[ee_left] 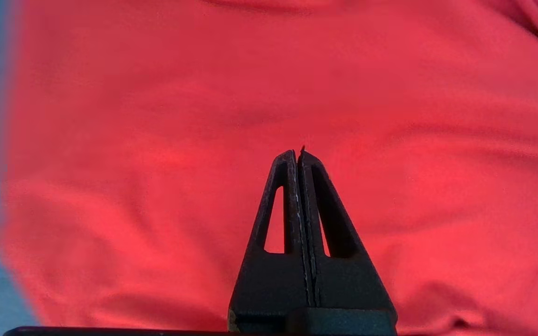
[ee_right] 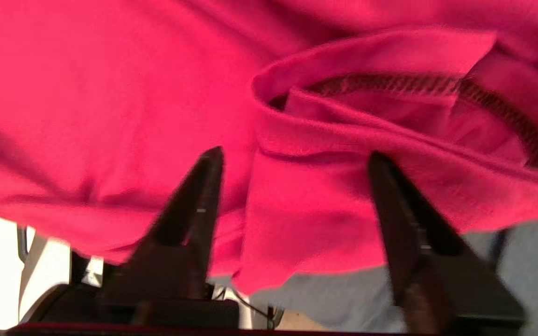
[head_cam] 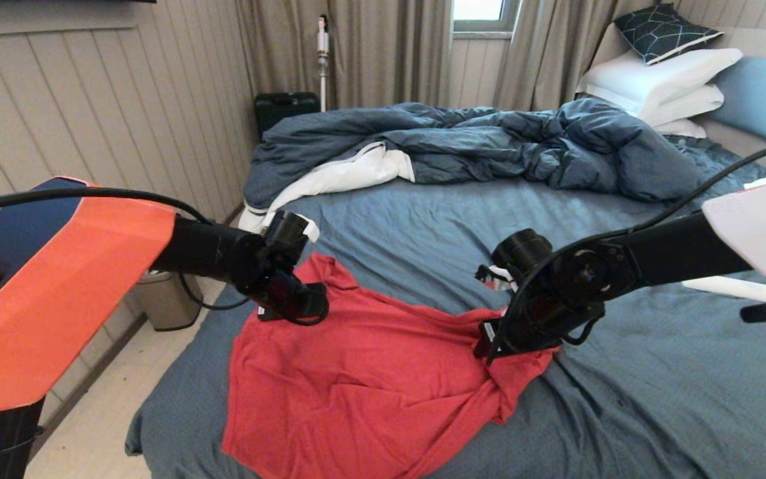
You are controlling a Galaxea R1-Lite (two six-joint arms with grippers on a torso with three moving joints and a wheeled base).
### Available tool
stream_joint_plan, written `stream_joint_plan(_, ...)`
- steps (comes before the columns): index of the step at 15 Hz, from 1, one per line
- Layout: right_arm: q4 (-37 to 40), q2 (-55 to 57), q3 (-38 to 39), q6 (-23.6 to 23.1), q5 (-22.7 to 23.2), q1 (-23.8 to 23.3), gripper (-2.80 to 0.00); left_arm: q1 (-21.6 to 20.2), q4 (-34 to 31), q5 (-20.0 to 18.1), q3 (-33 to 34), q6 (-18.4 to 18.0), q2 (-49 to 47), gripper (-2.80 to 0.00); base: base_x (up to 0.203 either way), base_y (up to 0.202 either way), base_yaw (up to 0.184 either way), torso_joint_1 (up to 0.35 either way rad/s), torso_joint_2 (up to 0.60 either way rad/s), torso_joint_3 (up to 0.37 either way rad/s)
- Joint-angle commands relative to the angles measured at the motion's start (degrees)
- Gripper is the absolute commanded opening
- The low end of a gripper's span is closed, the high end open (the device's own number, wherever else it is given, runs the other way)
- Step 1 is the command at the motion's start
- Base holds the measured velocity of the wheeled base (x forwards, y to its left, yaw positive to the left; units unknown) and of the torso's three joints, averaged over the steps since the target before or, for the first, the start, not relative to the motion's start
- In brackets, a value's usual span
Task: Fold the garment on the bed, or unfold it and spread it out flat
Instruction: Unford the red T-shirt
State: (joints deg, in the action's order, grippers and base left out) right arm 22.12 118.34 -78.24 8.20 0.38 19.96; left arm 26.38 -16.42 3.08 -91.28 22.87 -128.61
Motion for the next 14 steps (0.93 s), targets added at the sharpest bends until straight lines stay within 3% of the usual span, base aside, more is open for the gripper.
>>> stream_joint_plan(1, 0.09, 1.82, -1.16, 0.06, -0.41, 0.08, 0.00, -0.01, -0.02, 0.08, -0.14, 0.16, -0.61, -2.80, 0.000, 0.000, 0.000, 0.000, 0.00, 0.000)
stream_joint_plan(8, 0.21, 3.92, -2.11, -1.42, -2.03, -0.62, 0.00, 0.07, -0.10, 0.08, -0.47, 0.16, -1.47, -2.80, 0.000, 0.000, 0.000, 0.000, 0.00, 0.000)
stream_joint_plan(9, 0.15, 3.88, -1.84, -1.44, -2.10, -0.53, -2.80, 0.07, -0.10, 0.08, -0.47, 0.16, -1.47, -2.80, 0.000, 0.000, 0.000, 0.000, 0.00, 0.000)
stream_joint_plan(14, -0.07, 2.46, -0.60, -1.44, -3.50, -0.88, -2.80, 0.34, -0.02, 0.08, -0.21, 0.16, -1.56, -2.80, 0.000, 0.000, 0.000, 0.000, 0.00, 0.000)
